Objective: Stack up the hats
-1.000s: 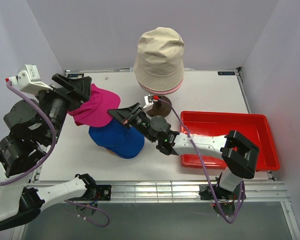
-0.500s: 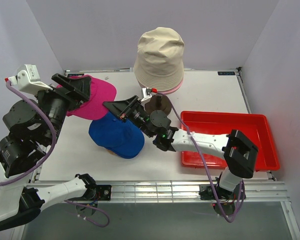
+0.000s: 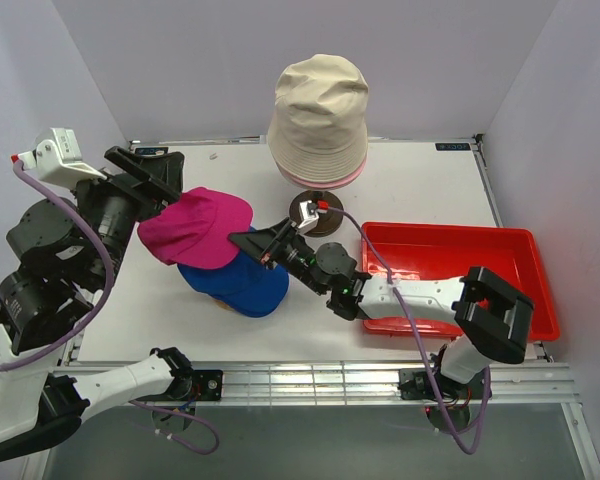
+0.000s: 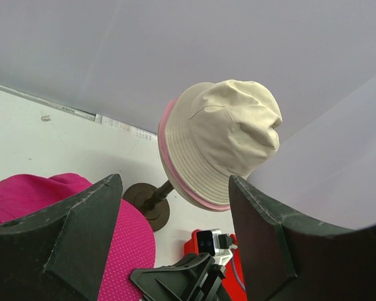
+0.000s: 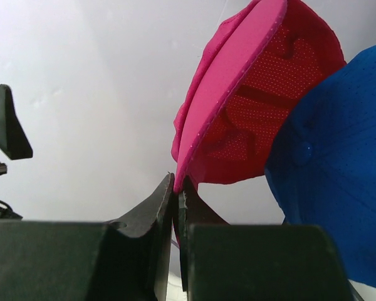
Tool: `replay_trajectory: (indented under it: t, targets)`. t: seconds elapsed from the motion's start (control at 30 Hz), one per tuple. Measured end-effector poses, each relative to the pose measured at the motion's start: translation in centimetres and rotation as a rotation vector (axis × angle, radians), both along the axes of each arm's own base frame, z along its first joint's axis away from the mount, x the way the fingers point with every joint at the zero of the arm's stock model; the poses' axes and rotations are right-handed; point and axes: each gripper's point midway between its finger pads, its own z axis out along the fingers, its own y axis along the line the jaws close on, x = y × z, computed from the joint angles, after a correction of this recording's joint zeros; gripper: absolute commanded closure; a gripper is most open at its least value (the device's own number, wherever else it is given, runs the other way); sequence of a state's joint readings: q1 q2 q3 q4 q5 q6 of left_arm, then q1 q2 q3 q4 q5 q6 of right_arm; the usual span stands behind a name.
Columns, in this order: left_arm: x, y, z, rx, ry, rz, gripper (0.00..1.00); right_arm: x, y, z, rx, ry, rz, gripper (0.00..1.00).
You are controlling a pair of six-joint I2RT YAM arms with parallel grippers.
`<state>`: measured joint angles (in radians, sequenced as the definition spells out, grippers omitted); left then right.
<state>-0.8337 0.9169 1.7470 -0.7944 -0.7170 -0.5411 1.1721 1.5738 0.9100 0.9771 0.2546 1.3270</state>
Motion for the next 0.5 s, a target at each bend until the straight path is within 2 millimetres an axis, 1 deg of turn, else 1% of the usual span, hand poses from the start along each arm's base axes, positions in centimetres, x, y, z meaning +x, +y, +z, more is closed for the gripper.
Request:
replay_trajectory:
  t: [0.2, 0.3, 0.37, 0.5]
  targets:
    - [0.2, -0.3, -0.1, 0.002, 0.002, -0.004, 0.21, -1.1, -2.8, 0.7, 0.053, -0.020, -0.007, 0.92]
    - [0.4, -0.5, -0.2, 0.006, 0.004, -0.006, 0.21, -1.4, -3.7, 0.7, 0.074, -0.028, -0.008, 0.92]
    - [0.5, -0.7, -0.3, 0.012, 0.008, -0.008, 0.21, -1.6, -4.3, 0.2, 0.076, -0.027, -0.008, 0.92]
    - [0.8, -1.2, -1.1, 0.030, 0.024, -0.012, 0.21, -1.8, -5.1, -1.9, 0.048, -0.006, -0.012, 0.92]
